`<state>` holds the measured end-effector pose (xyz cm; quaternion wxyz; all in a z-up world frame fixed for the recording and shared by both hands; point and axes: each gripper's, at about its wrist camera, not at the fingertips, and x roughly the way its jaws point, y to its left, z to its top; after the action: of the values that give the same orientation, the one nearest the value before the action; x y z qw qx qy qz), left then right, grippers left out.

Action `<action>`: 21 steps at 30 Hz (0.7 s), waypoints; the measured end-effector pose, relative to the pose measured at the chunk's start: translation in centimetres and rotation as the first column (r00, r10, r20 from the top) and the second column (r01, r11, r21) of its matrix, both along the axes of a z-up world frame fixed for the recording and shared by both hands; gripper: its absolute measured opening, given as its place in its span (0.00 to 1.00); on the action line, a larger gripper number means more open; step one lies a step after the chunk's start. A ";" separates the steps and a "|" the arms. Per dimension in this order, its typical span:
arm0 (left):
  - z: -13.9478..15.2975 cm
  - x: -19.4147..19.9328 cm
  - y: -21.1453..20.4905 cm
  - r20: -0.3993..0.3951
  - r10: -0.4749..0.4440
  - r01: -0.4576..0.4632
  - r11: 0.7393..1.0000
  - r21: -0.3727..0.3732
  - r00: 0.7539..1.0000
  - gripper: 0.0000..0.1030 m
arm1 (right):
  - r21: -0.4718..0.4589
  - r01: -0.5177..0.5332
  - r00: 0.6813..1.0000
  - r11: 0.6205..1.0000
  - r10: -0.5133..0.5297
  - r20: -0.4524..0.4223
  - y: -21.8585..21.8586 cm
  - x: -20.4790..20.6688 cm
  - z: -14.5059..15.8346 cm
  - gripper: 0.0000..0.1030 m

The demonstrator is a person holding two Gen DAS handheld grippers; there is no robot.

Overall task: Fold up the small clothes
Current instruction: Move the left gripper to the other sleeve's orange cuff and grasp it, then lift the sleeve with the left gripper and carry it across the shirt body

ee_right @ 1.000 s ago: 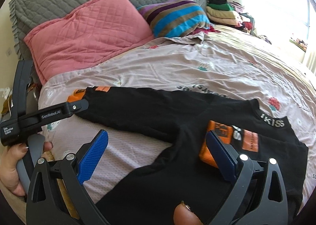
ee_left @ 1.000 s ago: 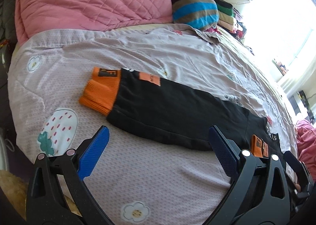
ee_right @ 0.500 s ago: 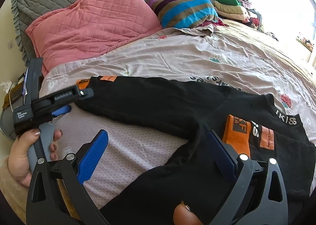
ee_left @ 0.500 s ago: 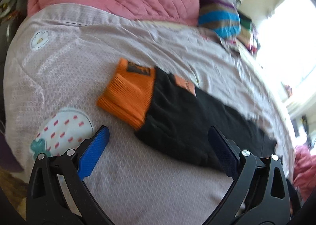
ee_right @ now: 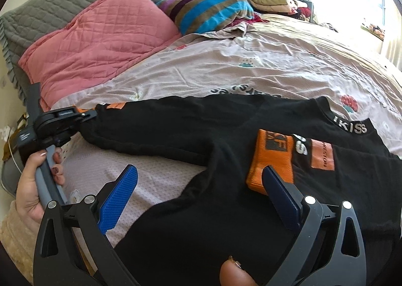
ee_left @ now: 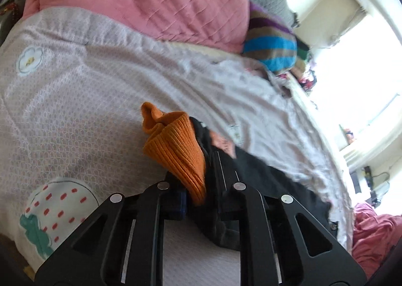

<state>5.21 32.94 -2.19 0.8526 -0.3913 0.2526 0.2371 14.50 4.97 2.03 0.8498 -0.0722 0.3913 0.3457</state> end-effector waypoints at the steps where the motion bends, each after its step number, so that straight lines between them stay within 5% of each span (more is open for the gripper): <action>1: 0.6 -0.2 -0.5 0.018 -0.013 0.013 1.000 0.010 1.000 0.08 | 0.005 0.006 1.000 1.000 -0.006 -0.002 -0.2 0.0 0.0 0.96; 11: 7.1 -0.7 -5.9 0.138 -0.160 0.144 0.983 0.115 0.977 0.06 | 0.083 0.075 0.997 0.994 -0.071 -0.043 -3.7 -0.1 0.6 0.96; 21: 10.3 0.8 -11.0 0.152 -0.276 0.246 0.950 0.191 0.949 0.06 | 0.138 0.156 0.987 0.978 -0.149 -0.061 -8.5 0.1 1.4 0.96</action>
<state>5.97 21.90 8.08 0.9256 -0.3001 0.2044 0.1068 14.63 -3.54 3.39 0.8667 0.0274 0.3913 0.3081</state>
